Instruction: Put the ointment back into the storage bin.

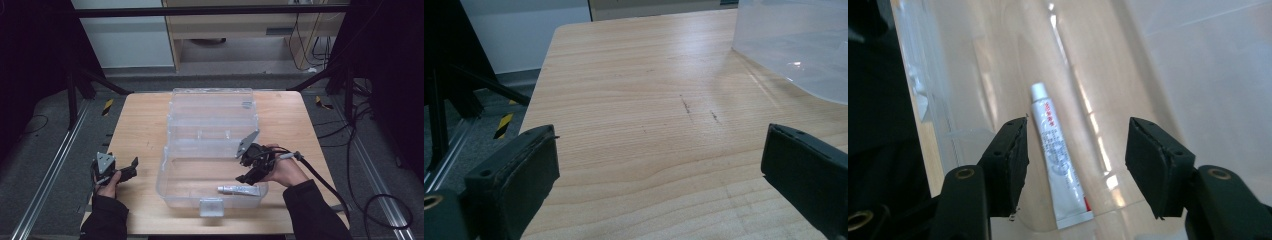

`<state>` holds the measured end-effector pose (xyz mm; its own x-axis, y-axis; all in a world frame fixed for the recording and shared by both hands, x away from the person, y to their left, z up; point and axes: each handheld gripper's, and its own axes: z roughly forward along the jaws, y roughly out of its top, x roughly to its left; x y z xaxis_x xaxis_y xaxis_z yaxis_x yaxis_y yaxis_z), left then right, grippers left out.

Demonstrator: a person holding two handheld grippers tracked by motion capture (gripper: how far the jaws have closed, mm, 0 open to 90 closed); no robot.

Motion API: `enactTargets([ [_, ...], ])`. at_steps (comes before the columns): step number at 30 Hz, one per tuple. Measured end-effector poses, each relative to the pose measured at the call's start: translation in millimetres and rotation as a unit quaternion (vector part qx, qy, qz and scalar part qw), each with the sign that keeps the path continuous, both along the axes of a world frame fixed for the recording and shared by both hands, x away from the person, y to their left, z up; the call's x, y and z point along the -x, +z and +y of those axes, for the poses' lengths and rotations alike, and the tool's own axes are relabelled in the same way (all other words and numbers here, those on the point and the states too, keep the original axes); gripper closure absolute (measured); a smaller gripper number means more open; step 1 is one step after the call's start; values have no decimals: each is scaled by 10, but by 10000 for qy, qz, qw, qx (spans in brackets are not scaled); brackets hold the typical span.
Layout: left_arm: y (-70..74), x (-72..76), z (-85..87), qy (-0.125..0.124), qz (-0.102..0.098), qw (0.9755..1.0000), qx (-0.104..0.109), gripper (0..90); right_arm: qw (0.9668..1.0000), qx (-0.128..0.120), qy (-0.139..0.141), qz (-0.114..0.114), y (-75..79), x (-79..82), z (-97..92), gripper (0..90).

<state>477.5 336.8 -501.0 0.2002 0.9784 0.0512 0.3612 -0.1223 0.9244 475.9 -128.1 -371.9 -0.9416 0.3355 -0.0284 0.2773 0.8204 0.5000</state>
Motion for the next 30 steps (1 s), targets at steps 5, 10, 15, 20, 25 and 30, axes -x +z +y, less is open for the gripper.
enactTargets([
  [5, 0, 0, -2, 1, -2, 10000, -12, 15, 9967, -681, -319, -296, 88, 46, -219, 393],
  [10, 0, 0, -3, 0, -3, 10000, -17, 15, 9880, -1208, -706, -660, 134, 90, -431, 335],
  [15, -1, 0, -4, 3, -4, 10000, -19, 15, 9701, -1756, -1322, -1028, 125, 133, -708, 229],
  [20, -1, -1, -6, 4, -3, 10000, -28, 15, 9531, -2141, -1833, -1108, 63, 141, -911, 191],
  [25, 0, 0, -9, 3, -1, 10000, -46, 15, 9359, -2383, -2362, -1077, -113, 145, -1142, 142],
  [30, 0, 1, -8, -1, -4, 10000, -47, 15, 9303, -2260, -2688, -1058, -227, 129, -1233, 98],
])
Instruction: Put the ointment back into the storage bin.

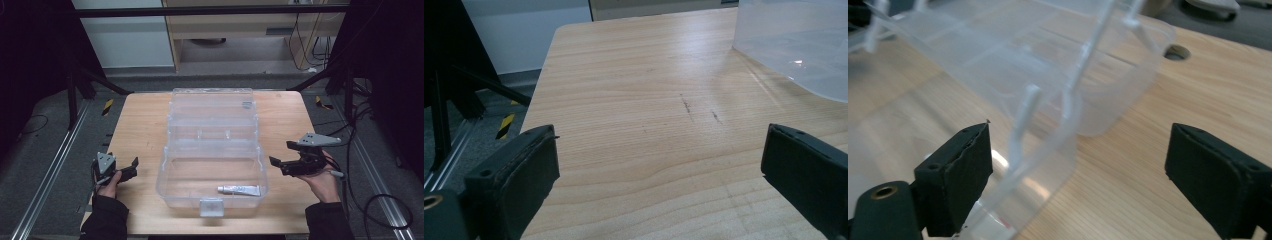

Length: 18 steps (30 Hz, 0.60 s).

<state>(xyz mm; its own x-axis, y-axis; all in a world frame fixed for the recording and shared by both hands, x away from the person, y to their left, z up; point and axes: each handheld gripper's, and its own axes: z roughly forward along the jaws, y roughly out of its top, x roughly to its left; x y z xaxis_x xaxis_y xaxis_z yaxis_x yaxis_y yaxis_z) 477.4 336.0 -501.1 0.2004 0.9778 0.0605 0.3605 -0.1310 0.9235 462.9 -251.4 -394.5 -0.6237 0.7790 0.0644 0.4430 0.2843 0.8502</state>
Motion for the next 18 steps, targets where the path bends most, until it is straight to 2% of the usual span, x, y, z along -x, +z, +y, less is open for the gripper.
enactTargets([
  [1, 0, 0, -2, -5, -3, 10000, -8, 15, 9997, 57, -243, -71, -42, -3, -39, 97],
  [4, 0, 0, 2, -3, -1, 10000, 14, 15, 9993, -56, -360, 25, -103, -28, -86, 87],
  [5, 0, -1, 4, -3, -2, 10000, 27, 15, 9985, -39, -545, 97, -179, -59, -124, 79],
  [6, 0, -1, 6, -4, 0, 10000, 32, 15, 9985, -39, -545, 97, -179, -59, -124, 79],
  [7, 0, 0, 7, -7, -2, 10000, 38, 15, 9970, 5, -748, 219, -264, -92, -158, 65],
  [8, 0, 0, 7, -7, -2, 10000, 38, 15, 9970, 5, -748, 219, -264, -92, -158, 65],
  [9, 0, 1, 8, -11, -3, 10000, 39, 15, 9956, 51, -875, 320, -359, -130, -211, 54],
  [10, 0, 1, 8, -11, -3, 10000, 39, 15, 9956, 51, -875, 320, -359, -130, -211, 54],
  [11, 0, 1, 7, -16, -5, 10000, 36, 15, 9934, 42, -1049, 455, -453, -162, -265, 47],
  [12, 1, 1, 7, -20, -1, 10000, 28, 15, 9934, 42, -1049, 455, -453, -162, -265, 47],
  [13, 1, 1, 7, -21, -1, 10000, 27, 15, 9909, 65, -1224, 556, -540, -184, -310, 37],
  [14, 1, 1, 7, -21, -1, 10000, 27, 15, 9909, 65, -1224, 556, -540, -184, -310, 37],
  [15, 1, 1, 7, -21, -1, 10000, 25, 15, 9879, 44, -1418, 630, -618, -207, -351, 30],
  [16, 1, 1, 7, -21, -1, 10000, 25, 15, 9879, 44, -1418, 630, -618, -207, -351, 30],
  [17, 1, 1, 6, -22, -1, 10000, 22, 15, 9850, 111, -1556, 743, -687, -229, -384, 22],
  [18, 1, 1, 7, -22, 0, 10000, 23, 15, 9850, 111, -1556, 743, -687, -229, -384, 22],
])
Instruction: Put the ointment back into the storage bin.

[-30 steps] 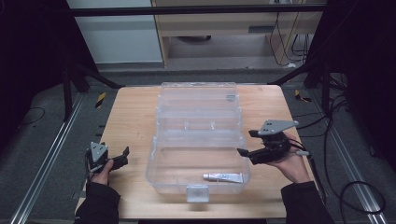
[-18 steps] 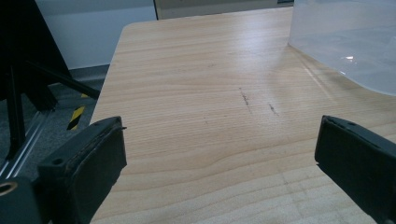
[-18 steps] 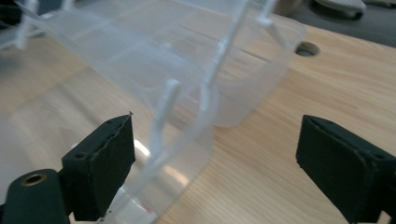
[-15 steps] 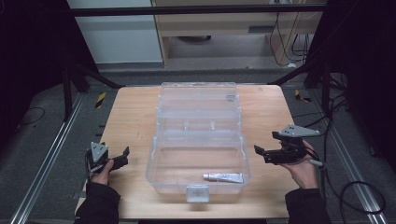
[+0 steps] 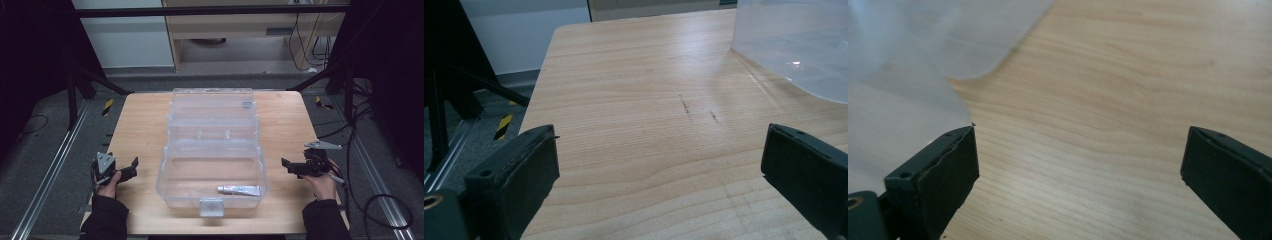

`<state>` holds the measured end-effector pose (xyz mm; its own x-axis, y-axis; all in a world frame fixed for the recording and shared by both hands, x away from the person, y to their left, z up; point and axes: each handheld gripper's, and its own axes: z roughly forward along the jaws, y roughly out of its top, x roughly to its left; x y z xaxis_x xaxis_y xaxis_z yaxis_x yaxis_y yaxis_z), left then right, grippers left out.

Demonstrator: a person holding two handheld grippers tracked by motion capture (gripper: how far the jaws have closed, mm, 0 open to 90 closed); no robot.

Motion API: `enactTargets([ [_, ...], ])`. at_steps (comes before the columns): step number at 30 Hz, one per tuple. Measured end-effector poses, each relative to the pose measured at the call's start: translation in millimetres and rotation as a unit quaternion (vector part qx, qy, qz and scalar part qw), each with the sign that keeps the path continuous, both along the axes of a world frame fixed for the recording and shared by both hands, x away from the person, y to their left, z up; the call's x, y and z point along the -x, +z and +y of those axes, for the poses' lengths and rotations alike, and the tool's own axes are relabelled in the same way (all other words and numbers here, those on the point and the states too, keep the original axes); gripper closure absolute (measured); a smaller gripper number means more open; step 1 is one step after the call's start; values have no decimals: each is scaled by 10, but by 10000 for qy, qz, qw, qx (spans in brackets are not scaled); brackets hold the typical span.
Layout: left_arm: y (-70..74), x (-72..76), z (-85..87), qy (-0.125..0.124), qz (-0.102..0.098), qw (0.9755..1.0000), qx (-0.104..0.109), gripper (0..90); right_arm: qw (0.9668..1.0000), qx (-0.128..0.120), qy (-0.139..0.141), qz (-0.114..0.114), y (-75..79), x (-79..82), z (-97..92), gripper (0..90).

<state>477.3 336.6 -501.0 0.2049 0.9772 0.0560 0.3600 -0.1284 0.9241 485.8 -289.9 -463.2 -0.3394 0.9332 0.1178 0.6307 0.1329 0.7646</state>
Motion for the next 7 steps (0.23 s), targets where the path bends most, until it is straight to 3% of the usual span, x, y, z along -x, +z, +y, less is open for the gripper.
enactTargets([
  [1, 0, -1, 0, 13, -3, 10000, 11, 15, 9999, 87, -108, 96, -74, -15, -22, 20],
  [7, -1, -1, -1, 12, -3, 10000, 6, 15, 9987, 206, -317, 354, -195, -37, -64, 8],
])
